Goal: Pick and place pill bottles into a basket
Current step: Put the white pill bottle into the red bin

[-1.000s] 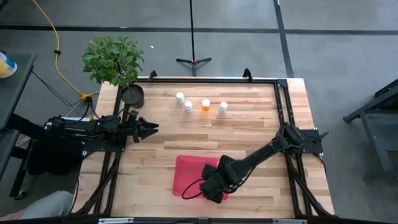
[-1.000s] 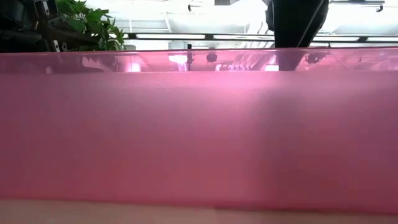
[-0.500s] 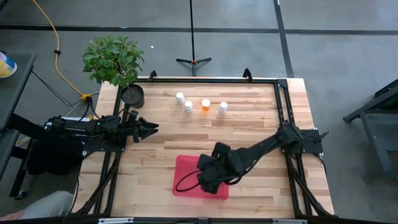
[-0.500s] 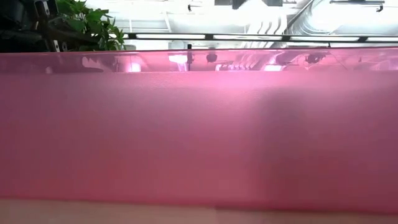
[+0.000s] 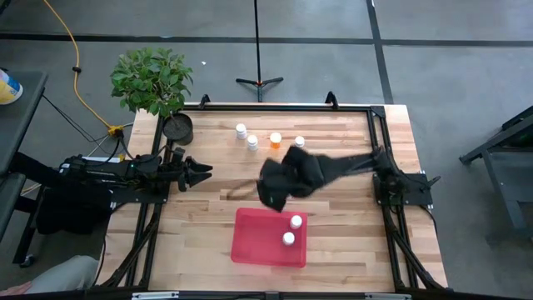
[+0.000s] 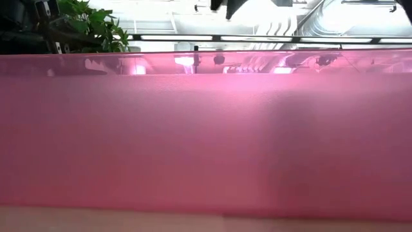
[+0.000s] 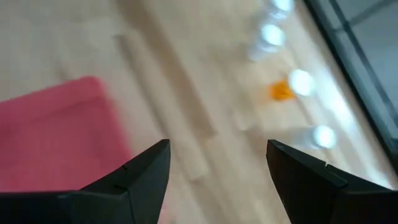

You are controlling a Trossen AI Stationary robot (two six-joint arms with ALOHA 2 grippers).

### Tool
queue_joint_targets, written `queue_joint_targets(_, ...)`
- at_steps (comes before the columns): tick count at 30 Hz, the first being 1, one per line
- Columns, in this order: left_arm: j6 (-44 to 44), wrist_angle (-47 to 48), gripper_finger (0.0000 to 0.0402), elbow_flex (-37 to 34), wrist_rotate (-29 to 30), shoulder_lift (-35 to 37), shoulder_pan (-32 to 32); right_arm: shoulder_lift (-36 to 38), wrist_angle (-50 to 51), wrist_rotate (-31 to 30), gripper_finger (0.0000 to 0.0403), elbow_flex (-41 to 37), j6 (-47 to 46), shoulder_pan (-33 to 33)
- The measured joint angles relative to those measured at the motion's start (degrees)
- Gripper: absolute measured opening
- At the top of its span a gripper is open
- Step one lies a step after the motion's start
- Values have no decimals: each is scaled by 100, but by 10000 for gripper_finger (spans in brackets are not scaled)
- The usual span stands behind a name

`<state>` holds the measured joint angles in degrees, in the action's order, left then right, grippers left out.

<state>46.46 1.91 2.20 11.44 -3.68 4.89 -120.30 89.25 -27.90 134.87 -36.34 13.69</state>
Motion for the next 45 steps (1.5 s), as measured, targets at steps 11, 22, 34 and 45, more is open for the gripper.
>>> queue_joint_targets(11,-13,0,310,0,0,0,0,55,-164,797,255,10,1425,-1462)
queue_joint_targets(22,-313,-2,310,0,-2,0,2,55,-419,2265,279,10,2373,-2580)
queue_joint_targets(34,-640,-414,310,0,461,7,0,53,-382,2829,322,10,3276,-3110)
queue_joint_targets(45,-2183,-973,310,265,1022,7,-2,42,-334,2650,324,-81,3275,-3498)
